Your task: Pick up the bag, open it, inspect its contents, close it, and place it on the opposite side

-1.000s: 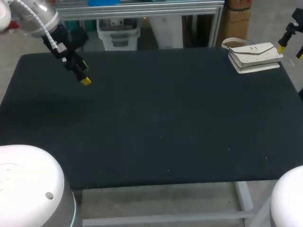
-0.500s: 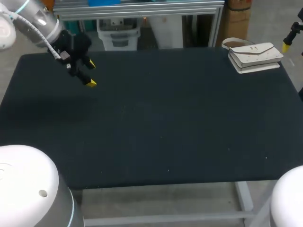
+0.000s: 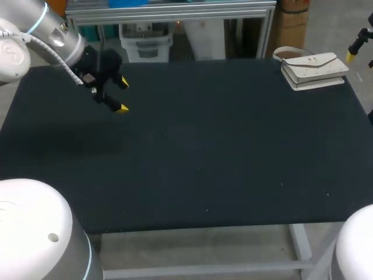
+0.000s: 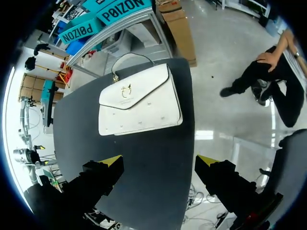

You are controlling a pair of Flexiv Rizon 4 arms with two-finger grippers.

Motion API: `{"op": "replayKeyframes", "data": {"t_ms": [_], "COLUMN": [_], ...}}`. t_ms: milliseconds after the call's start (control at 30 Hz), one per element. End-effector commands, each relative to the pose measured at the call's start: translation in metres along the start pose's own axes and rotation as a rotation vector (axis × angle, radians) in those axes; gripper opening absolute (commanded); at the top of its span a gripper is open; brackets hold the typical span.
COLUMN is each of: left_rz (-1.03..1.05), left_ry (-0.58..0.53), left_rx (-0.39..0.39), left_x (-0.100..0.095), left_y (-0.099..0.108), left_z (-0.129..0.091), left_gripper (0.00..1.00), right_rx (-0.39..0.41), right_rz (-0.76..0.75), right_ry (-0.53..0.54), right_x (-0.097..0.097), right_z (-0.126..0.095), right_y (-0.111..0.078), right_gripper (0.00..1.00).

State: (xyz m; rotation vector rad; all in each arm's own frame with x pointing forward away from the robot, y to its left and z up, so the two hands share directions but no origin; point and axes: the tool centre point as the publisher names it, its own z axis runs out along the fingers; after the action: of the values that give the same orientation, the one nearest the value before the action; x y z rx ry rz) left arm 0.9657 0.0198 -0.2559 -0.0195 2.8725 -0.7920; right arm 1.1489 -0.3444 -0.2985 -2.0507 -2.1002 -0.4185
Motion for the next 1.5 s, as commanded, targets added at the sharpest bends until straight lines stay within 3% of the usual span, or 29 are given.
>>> {"op": "replayKeyframes", "data": {"t_ms": [33,233,500,800,1033,1133,1333,1400,1500], "left_rz": [0.005,0.008,0.008,0.008,0.008,0.008,0.008,0.008,0.008], "left_ry": [0.012,0.027,0.027,0.027,0.027,0.027,0.027,0.027,0.027], "left_rx": [0.010,0.022,0.022,0.022,0.022,0.022,0.022,0.022,0.022], "left_x": [-0.006,-0.006,-0.006,-0.006,-0.006,-0.006,-0.006,-0.006,-0.006], "left_y": [0.000,-0.001,-0.001,-0.001,-0.001,-0.001,-0.001,-0.001,-0.001], "left_z": [0.004,0.005,0.005,0.005,0.005,0.005,0.005,0.005,0.005], "left_gripper": [1.00,1.00,1.00,1.00,1.00,1.00,1.00,1.00,1.00], "right_rx": [0.142,0.111,0.132,0.164,0.187,0.204,0.231,0.236,0.245], "right_rz": [-0.006,-0.027,-0.037,-0.031,-0.026,-0.026,-0.026,-0.025,-0.025], "right_ry": [0.040,0.073,0.123,0.152,0.172,0.183,0.204,0.214,0.223], "right_x": [-0.011,-0.017,-0.018,-0.019,-0.019,-0.017,-0.013,-0.011,-0.009], "right_z": [0.008,0.017,0.035,0.054,0.066,0.072,0.084,0.086,0.089], "right_y": [0.022,0.040,0.060,0.079,0.088,0.090,0.090,0.088,0.086], "right_gripper": [1.00,1.00,1.00,0.89,0.74,0.55,0.47,0.35,0.31]}}
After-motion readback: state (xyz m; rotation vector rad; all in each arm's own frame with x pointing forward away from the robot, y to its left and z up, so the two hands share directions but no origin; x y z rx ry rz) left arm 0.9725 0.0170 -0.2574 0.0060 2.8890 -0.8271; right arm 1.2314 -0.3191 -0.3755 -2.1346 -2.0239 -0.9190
